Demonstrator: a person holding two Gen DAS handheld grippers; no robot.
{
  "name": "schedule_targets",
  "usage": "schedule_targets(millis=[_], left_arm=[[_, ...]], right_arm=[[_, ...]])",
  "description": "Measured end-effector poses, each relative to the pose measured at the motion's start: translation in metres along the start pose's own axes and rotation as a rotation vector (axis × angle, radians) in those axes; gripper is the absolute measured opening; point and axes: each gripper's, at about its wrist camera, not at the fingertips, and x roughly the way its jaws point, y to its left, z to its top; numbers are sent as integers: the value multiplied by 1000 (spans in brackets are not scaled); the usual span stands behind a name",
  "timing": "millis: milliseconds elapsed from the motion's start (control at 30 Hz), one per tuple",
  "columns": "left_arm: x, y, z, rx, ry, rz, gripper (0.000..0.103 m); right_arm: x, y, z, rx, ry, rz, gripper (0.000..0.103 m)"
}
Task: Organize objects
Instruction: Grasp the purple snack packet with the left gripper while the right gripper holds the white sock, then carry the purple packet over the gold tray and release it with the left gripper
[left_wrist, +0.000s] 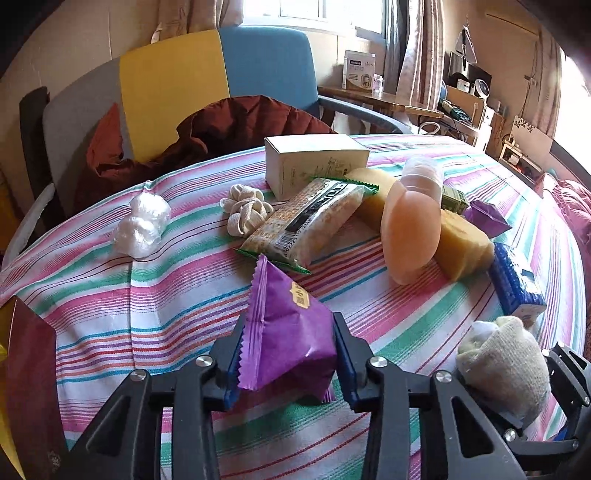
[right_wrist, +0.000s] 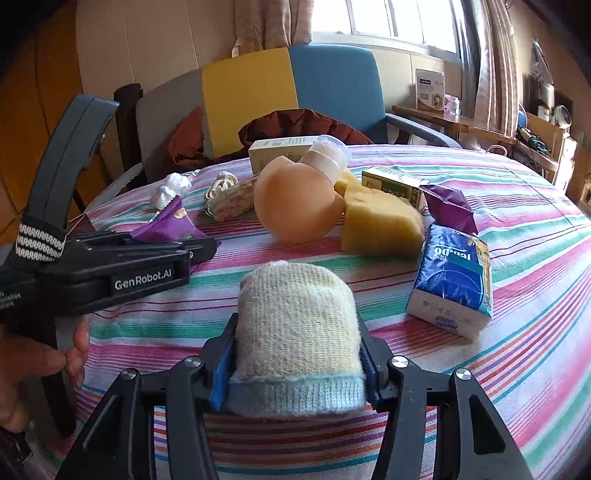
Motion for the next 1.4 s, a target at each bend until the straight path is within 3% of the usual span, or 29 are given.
schedule_targets(millis=[233,533,800,1033,1233,1400], left_arm=[[-11,2,-12,-49,-27,12,37],[-33,17,-27,-165,-18,-26,37],[-85,18,-53,-160,-72,-76,37],[-122,51,-72,-276,-99,-88,37],[-160,92,-85,-346,-152,0,37],[-175,135,-108,-432,-124,86,37]], right_arm=[[-2,1,-2,-6,-2,-6,57],[-2,2,-3,-16,0,-16,56],[-2,4,-3,-28,3,-34,55],[-2,5,-3,-38,7,-45,55],[-1,7,-3,-50,20,-58,55],[-1,15,1,-94,52,-102,53]])
